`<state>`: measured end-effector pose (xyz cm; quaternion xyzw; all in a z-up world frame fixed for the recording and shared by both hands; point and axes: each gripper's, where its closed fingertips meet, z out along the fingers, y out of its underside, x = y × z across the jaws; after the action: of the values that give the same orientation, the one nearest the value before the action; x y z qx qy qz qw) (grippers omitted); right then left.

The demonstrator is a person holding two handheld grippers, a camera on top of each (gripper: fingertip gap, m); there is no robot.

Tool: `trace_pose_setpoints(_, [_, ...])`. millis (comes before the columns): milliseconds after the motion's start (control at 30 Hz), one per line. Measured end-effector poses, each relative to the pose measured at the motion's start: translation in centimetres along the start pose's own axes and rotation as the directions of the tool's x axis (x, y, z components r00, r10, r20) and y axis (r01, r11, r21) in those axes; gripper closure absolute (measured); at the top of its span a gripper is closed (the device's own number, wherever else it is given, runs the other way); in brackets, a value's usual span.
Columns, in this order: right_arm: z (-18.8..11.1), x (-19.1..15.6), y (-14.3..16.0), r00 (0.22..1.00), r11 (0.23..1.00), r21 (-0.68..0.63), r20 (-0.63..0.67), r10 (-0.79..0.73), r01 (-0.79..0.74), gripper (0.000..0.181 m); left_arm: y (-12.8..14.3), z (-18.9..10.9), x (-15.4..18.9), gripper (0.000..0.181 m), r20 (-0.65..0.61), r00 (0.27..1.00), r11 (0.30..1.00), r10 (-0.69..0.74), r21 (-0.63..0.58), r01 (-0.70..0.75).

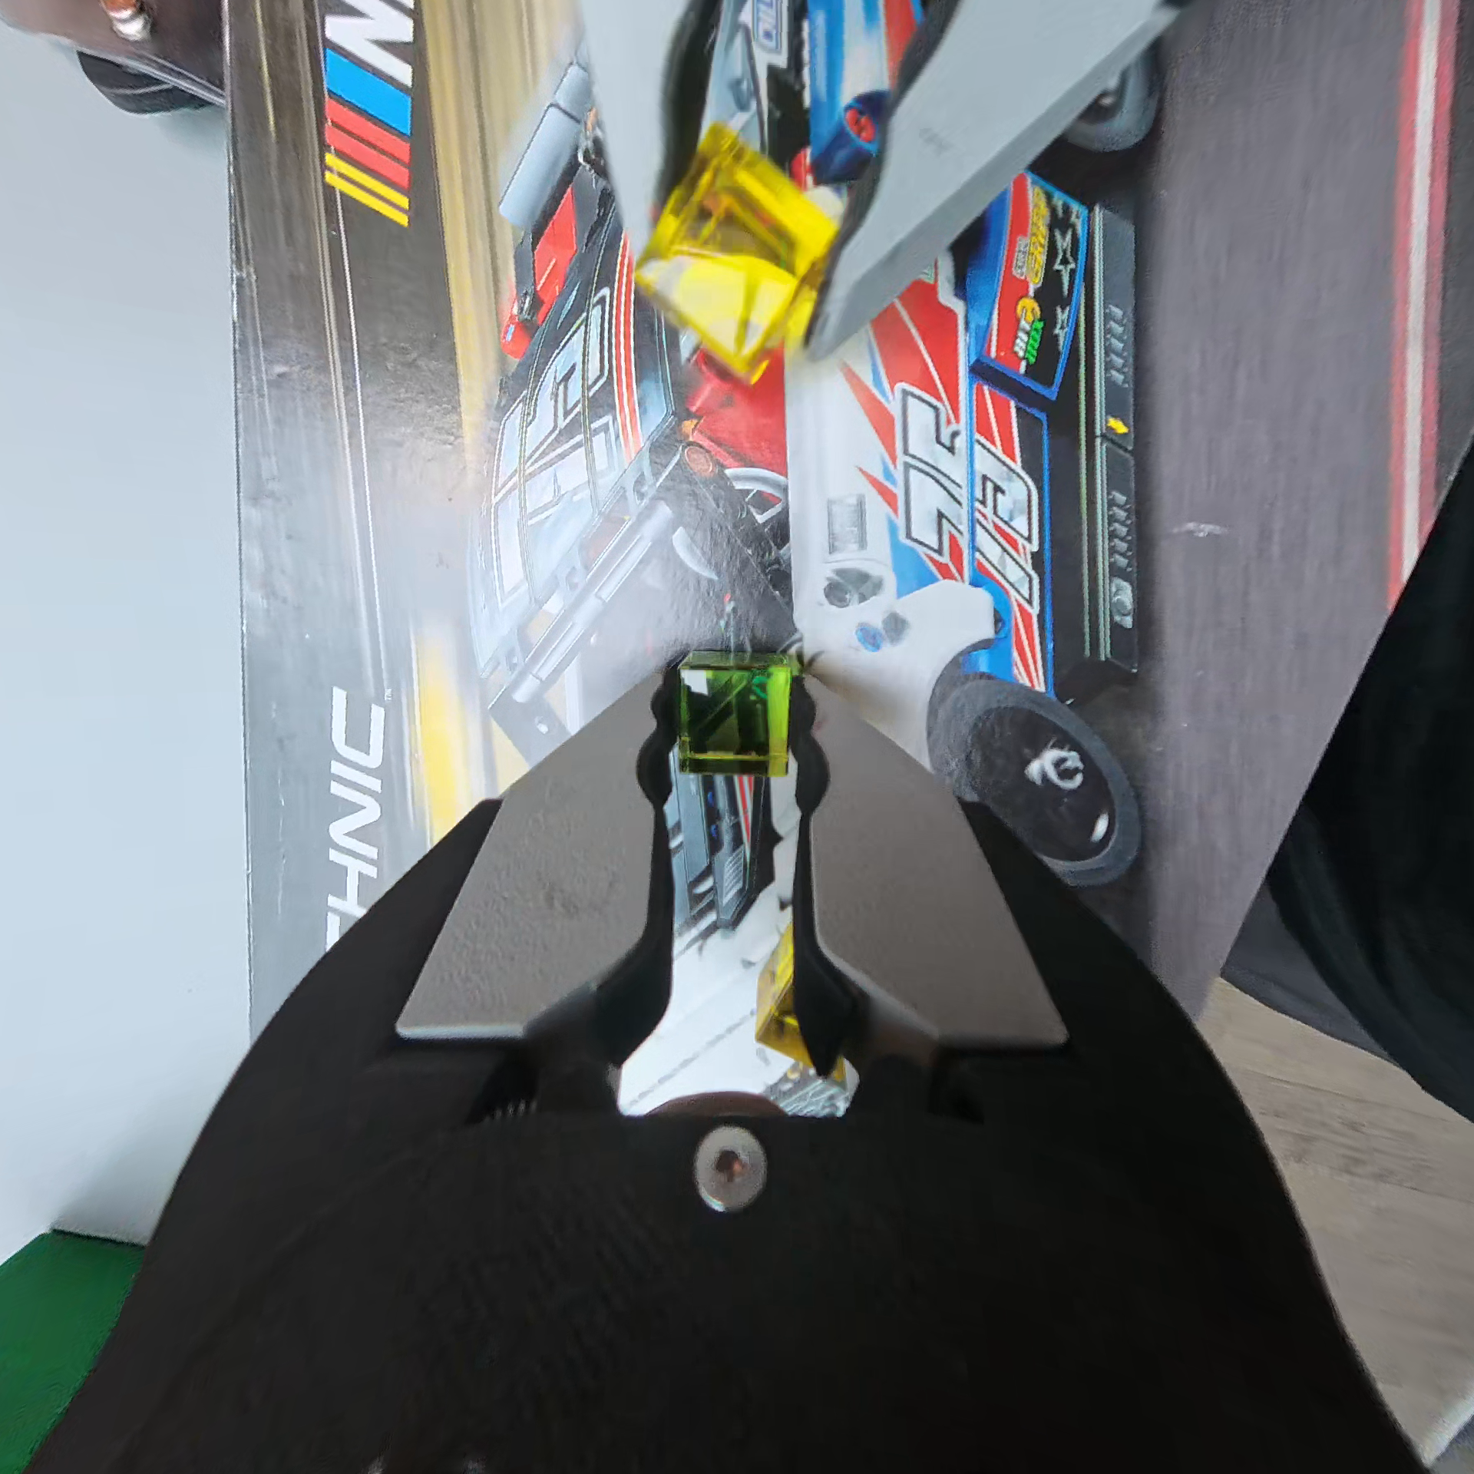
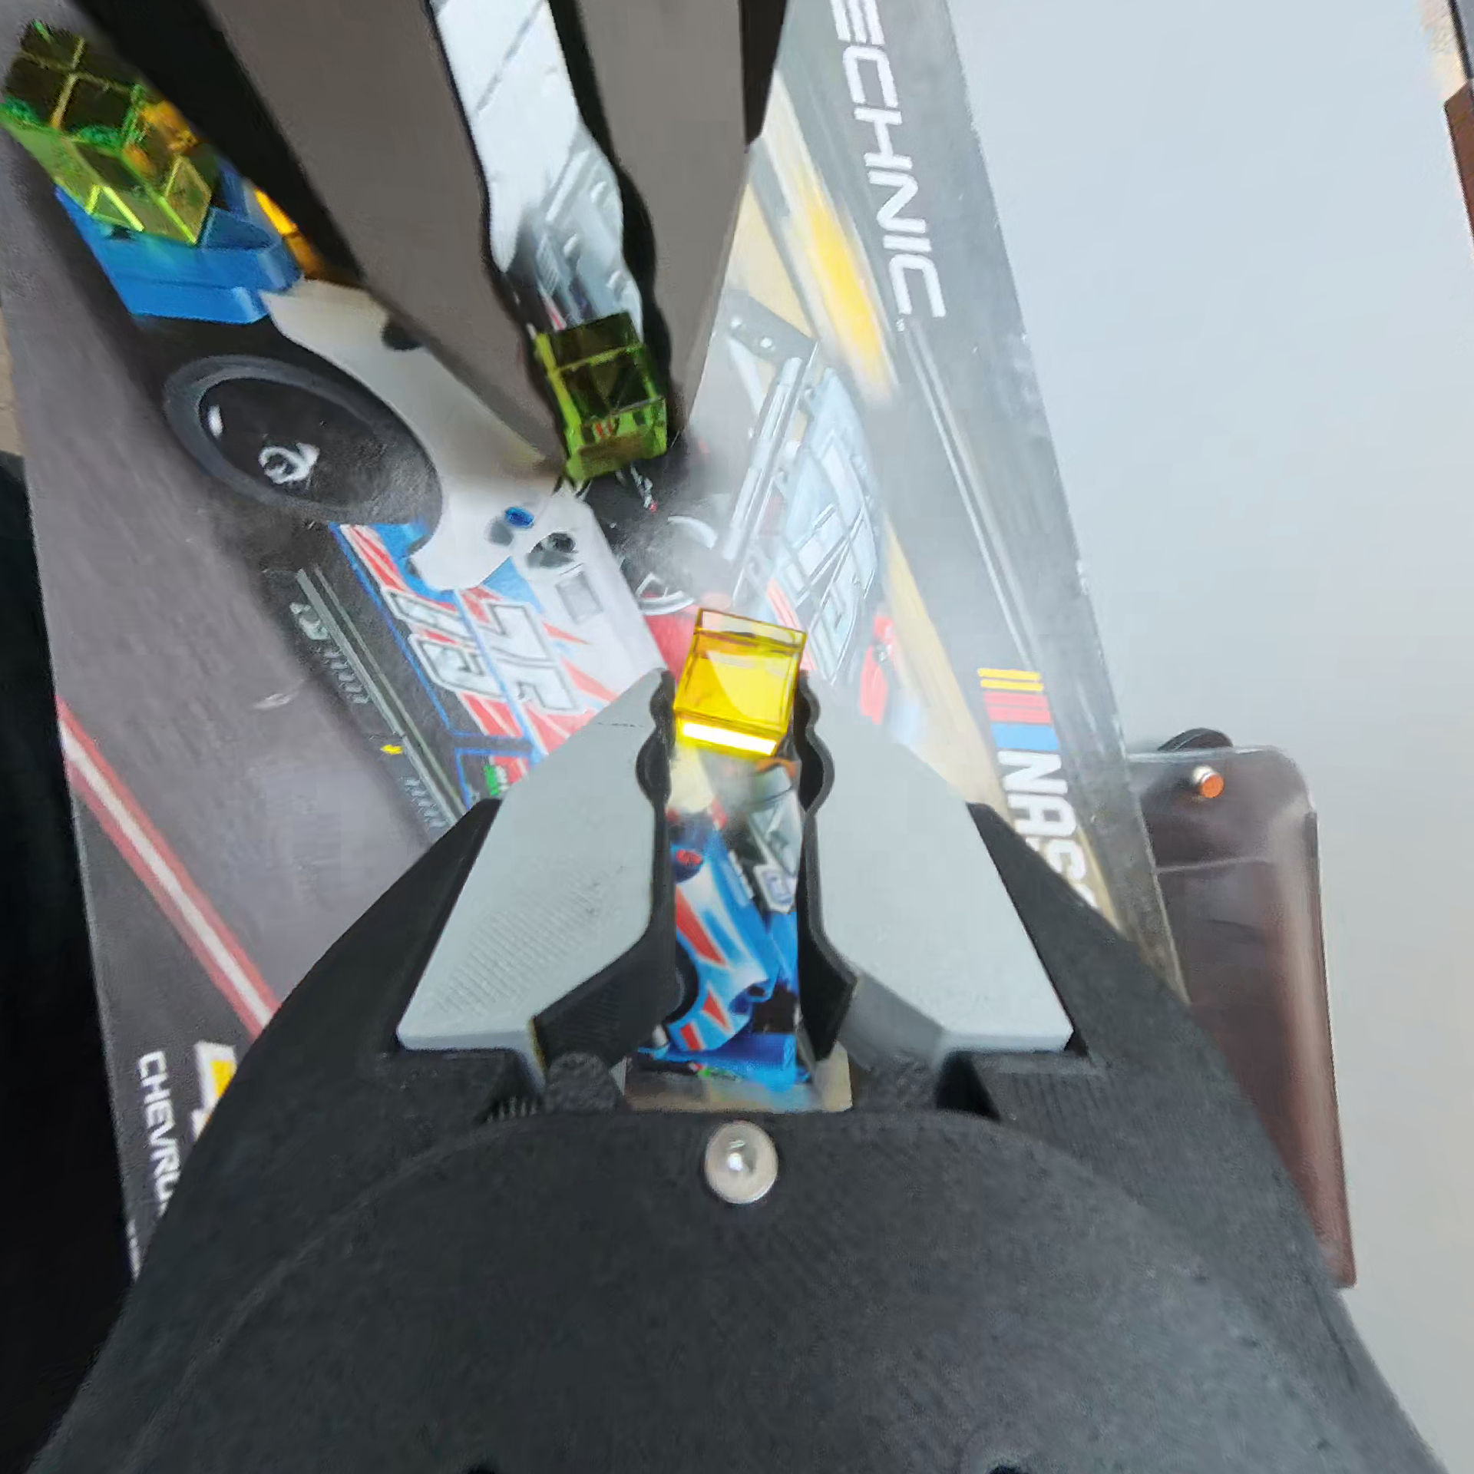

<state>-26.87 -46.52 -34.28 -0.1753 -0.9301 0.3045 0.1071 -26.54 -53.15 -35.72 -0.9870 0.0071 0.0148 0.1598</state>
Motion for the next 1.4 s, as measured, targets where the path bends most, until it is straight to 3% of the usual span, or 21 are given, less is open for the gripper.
trace_pose_setpoints(200, [1.9,0.6,-0.5,0.998,1.000,-0.011,0.062,0.012,-0.012,0.155,0.1,-0.2,0.0,0.156,0.031,0.997,0.997,-0.075,0.015,0.074])
trace_pose_setpoints(300, [1.9,0.3,-0.5,0.998,1.000,-0.005,0.065,-0.008,0.008,0.150,0.7,-0.3,0.0,0.144,0.041,0.988,0.989,-0.147,0.006,0.147])
trace_pose_setpoints(367, [1.8,0.0,-0.5,0.997,1.000,0.003,0.073,-0.019,0.019,0.156,1.0,-0.4,0.5,0.156,0.012,0.983,0.983,-0.182,0.004,0.182])
trace_pose_setpoints(667, [3.7,-0.3,-3.4,0.989,0.999,0.030,0.143,-0.047,0.043,0.147,0.9,-1.6,0.2,0.157,0.120,0.960,0.967,-0.254,0.035,0.252])
trace_pose_setpoints(900, [0.7,-0.3,-3.3,0.987,0.989,0.140,0.159,0.024,-0.047,0.142,1.0,-3.0,-0.6,0.156,0.230,0.928,0.956,-0.294,0.072,0.285])
trace_pose_setpoints(1100, [-2.6,-0.6,-3.3,0.979,0.957,0.241,0.163,0.122,-0.159,0.140,-0.5,-3.9,0.5,0.157,0.138,0.926,0.932,-0.352,0.148,0.332])
trace_pose_setpoints(1400, [-3.6,-1.2,-1.5,0.958,0.934,0.213,0.091,0.272,-0.286,0.137,1.2,-3.4,-2.0,0.157,0.132,0.953,0.961,-0.273,0.074,0.266])
